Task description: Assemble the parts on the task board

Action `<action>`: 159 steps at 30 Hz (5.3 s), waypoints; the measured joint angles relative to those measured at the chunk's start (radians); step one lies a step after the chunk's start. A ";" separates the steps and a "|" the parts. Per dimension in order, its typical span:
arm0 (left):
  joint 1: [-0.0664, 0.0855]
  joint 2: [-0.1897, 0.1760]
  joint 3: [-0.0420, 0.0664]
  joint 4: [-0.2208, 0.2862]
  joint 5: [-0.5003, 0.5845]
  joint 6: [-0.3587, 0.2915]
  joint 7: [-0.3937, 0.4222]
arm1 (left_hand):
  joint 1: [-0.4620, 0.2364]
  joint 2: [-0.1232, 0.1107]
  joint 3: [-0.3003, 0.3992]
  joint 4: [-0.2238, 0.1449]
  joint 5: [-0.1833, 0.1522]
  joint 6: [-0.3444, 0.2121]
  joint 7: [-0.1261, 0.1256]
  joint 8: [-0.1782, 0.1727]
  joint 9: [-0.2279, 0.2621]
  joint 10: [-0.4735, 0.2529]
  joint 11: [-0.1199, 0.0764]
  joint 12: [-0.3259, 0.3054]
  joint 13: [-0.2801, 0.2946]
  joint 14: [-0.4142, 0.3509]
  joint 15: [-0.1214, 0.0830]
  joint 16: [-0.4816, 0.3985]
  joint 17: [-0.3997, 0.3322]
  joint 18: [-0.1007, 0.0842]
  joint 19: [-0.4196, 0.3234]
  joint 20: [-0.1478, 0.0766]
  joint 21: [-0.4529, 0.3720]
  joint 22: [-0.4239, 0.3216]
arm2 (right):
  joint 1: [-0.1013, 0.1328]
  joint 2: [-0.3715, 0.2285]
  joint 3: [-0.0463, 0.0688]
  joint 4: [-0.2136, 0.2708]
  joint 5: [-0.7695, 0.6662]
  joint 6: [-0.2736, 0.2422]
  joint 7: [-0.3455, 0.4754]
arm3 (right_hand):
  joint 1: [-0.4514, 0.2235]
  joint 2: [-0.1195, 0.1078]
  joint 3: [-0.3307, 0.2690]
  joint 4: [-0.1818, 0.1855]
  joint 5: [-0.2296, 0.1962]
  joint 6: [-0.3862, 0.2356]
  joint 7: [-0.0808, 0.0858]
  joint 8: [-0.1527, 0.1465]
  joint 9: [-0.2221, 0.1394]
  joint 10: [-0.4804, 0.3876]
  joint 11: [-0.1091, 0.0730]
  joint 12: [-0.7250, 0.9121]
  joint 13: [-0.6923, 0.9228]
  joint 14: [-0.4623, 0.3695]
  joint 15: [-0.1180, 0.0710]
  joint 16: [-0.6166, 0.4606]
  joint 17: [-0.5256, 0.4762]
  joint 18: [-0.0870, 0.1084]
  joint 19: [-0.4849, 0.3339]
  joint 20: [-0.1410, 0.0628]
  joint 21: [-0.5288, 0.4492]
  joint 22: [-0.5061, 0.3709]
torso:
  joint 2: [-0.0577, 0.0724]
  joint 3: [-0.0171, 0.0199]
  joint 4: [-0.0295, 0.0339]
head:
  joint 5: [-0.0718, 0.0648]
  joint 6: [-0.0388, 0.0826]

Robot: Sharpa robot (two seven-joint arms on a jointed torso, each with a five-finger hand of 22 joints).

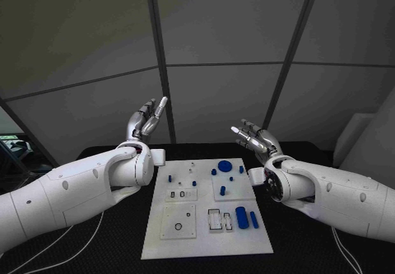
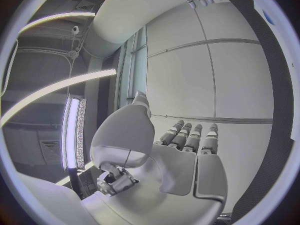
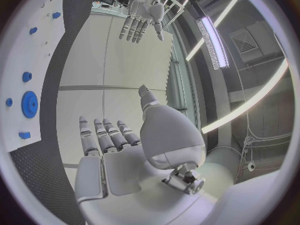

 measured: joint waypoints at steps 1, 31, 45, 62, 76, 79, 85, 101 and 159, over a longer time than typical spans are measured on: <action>0.000 0.000 0.000 0.000 0.000 0.004 0.002 | 0.028 -0.004 0.007 0.007 0.004 0.008 0.001 0.000 0.001 0.002 0.010 0.000 0.001 0.001 0.010 0.000 0.000 0.000 0.000 0.011 0.000 0.001 | 0.002 0.002 0.002 -0.007 -0.015 0.025 -0.010 | 0.019 0.002 0.007 -0.010 0.000 0.024 0.001 0.006 0.003 0.040 0.006 0.009 0.004 0.040 0.004 0.009 0.004 0.009 0.030 0.001 0.010 0.005 | 0.000 0.0000 0.0000 | 0.000 0.000; -0.005 -0.136 0.000 0.185 -0.069 0.142 -0.039 | 0.151 -0.012 0.062 -0.004 0.004 0.345 0.028 0.043 0.028 0.455 0.153 0.089 0.040 0.551 0.096 0.175 0.053 0.000 0.458 0.035 0.252 0.114 | 0.120 0.051 0.009 -0.141 -1.304 0.274 -0.377 | 0.058 -0.106 0.233 -0.233 -0.024 0.769 0.035 0.084 0.040 0.814 -0.102 0.061 0.028 1.035 -0.154 0.180 0.096 0.109 0.684 -0.110 0.276 0.084 | 0.086 -0.0074 0.0253 | -0.011 -0.015; -0.011 -0.173 0.000 0.248 -0.073 0.146 -0.040 | 0.153 -0.009 0.062 -0.004 0.004 0.393 0.036 0.047 0.030 0.518 0.149 0.101 0.042 0.564 0.089 0.182 0.053 -0.001 0.473 0.033 0.262 0.116 | 0.123 0.076 0.009 -0.129 -1.571 0.324 -0.487 | 0.058 -0.184 0.326 -0.190 -0.007 0.820 0.003 0.041 0.040 0.867 -0.134 0.041 0.030 1.169 -0.207 0.698 0.459 0.109 0.858 -0.201 0.573 0.247 | 0.147 -0.0136 0.0374 | -0.028 -0.010; -0.014 -0.175 0.000 0.261 -0.074 0.147 -0.040 | 0.156 -0.006 0.062 -0.004 0.004 0.403 0.040 0.047 0.031 0.528 0.149 0.105 0.043 0.572 0.089 0.182 0.053 -0.076 0.480 0.033 0.262 0.116 | 0.124 0.114 0.009 -0.161 -1.616 0.354 -0.502 | 0.065 -0.209 0.373 -0.162 -0.008 0.784 -0.003 0.037 0.037 0.822 -0.126 0.041 0.030 1.169 -0.207 0.938 0.709 0.109 0.834 -0.198 0.670 0.312 | 0.175 -0.0164 0.0438 | -0.030 -0.003; -0.014 -0.179 0.000 0.265 -0.074 0.150 -0.040 | 0.156 -0.006 0.062 -0.004 0.004 0.403 0.040 0.047 0.031 0.528 0.149 0.105 0.043 0.572 0.089 0.182 0.052 -0.077 0.480 0.033 0.265 0.115 | 0.124 0.149 0.009 -0.199 -1.623 0.384 -0.502 | 0.070 -0.214 0.402 -0.150 -0.008 0.780 0.000 0.038 0.038 0.822 -0.125 0.046 0.030 1.169 -0.207 1.018 0.799 0.109 0.830 -0.194 0.706 0.335 | 0.181 -0.0153 0.0445 | -0.031 -0.006; -0.014 -0.180 0.000 0.265 -0.074 0.151 -0.041 | 0.156 -0.006 0.062 -0.004 0.004 0.403 0.040 0.047 0.031 0.528 0.149 0.105 0.043 0.572 0.089 0.182 0.052 -0.077 0.480 0.033 0.265 0.115 | 0.124 0.153 0.009 -0.205 -1.623 0.390 -0.502 | 0.072 -0.212 0.415 -0.146 -0.014 0.781 0.001 0.038 0.038 0.825 -0.128 0.054 0.030 1.169 -0.207 1.042 0.825 0.109 0.827 -0.198 0.719 0.343 | 0.183 -0.0151 0.0445 | -0.030 -0.009; -0.014 -0.181 0.001 0.266 -0.074 0.153 -0.042 | 0.156 -0.007 0.062 -0.004 0.004 0.403 0.040 0.047 0.031 0.528 0.149 0.105 0.043 0.572 0.089 0.182 0.052 -0.077 0.480 0.033 0.265 0.115 | 0.124 0.162 0.008 -0.217 -1.623 0.400 -0.500 | 0.074 -0.210 0.444 -0.137 -0.016 0.801 0.006 0.040 0.040 0.847 -0.135 0.060 0.032 1.169 -0.207 1.085 0.871 0.109 0.823 -0.201 0.742 0.357 | 0.184 -0.0142 0.0438 | -0.030 -0.014; -0.013 -0.182 0.001 0.268 -0.075 0.159 -0.048 | 0.162 0.000 0.062 -0.004 0.004 0.398 0.034 0.047 0.030 0.521 0.150 0.105 0.042 0.572 0.089 0.182 0.052 -0.077 0.480 0.033 0.265 0.115 | 0.124 0.172 0.009 -0.229 -1.623 0.416 -0.497 | 0.074 -0.210 0.512 -0.111 -0.026 0.847 0.008 0.044 0.041 0.875 -0.135 0.063 0.032 1.169 -0.207 1.160 0.949 0.108 0.805 -0.197 0.790 0.390 | 0.188 -0.0147 0.0444 | -0.031 -0.015; -0.013 -0.174 0.002 0.252 -0.058 0.191 -0.060 | 0.177 0.014 0.065 -0.007 0.004 0.392 0.040 0.047 0.029 0.510 0.150 0.100 0.042 0.568 0.093 0.182 0.050 -0.077 0.480 0.033 0.265 0.111 | 0.128 0.355 0.009 -0.392 -1.582 0.178 -0.494 | 0.069 -0.232 0.544 -0.060 -0.024 0.906 -0.002 0.049 0.045 0.932 -0.149 0.051 0.037 1.169 -0.214 1.258 1.066 0.109 0.805 -0.205 0.851 0.439 | 0.197 -0.0182 0.0464 | 0.001 0.015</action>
